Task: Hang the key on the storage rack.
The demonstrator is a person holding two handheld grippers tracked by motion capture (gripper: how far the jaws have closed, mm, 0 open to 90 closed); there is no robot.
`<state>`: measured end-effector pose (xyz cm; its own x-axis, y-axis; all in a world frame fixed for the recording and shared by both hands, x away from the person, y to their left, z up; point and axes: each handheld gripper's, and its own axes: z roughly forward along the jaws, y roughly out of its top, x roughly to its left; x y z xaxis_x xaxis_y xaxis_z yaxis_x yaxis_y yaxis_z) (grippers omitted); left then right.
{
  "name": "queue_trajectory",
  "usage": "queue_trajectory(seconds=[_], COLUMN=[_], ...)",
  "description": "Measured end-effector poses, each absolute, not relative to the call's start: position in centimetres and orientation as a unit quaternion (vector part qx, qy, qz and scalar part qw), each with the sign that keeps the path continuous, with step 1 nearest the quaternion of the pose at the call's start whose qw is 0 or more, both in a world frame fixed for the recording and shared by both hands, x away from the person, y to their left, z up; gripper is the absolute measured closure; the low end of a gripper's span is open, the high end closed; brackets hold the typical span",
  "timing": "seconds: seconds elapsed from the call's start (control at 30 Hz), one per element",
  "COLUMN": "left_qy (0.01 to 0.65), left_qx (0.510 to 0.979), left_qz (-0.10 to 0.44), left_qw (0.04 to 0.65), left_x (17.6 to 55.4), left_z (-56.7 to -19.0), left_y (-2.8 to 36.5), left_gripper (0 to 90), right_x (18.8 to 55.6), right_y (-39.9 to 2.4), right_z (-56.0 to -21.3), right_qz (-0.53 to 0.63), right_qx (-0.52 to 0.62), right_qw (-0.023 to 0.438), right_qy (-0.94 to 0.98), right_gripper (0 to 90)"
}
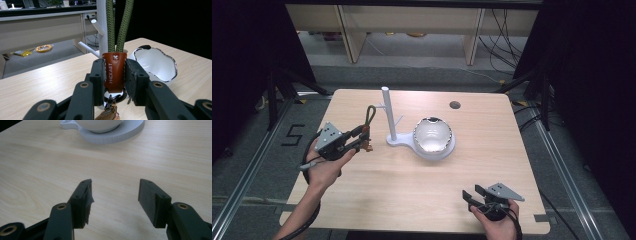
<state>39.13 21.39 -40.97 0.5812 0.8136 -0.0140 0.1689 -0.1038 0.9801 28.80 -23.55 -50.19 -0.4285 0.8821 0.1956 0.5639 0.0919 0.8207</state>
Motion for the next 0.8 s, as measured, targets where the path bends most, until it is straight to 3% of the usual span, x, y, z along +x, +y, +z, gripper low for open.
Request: queue_trajectory(seconds=[0.8], left_qy=[0.391], left_qx=[0.675], left_qz=[0.285], left_qw=[0.557], left_x=[40.6], left_z=[-41.3], left_y=[20.8], left_gripper=[68.6], right_x=[28.8], right_y=[-23.5], right_z=[-50.2], right_qz=[0.448], right_qx=[0.503], right_qw=[0.179], right_qy=[0.717], right_gripper=[45.4])
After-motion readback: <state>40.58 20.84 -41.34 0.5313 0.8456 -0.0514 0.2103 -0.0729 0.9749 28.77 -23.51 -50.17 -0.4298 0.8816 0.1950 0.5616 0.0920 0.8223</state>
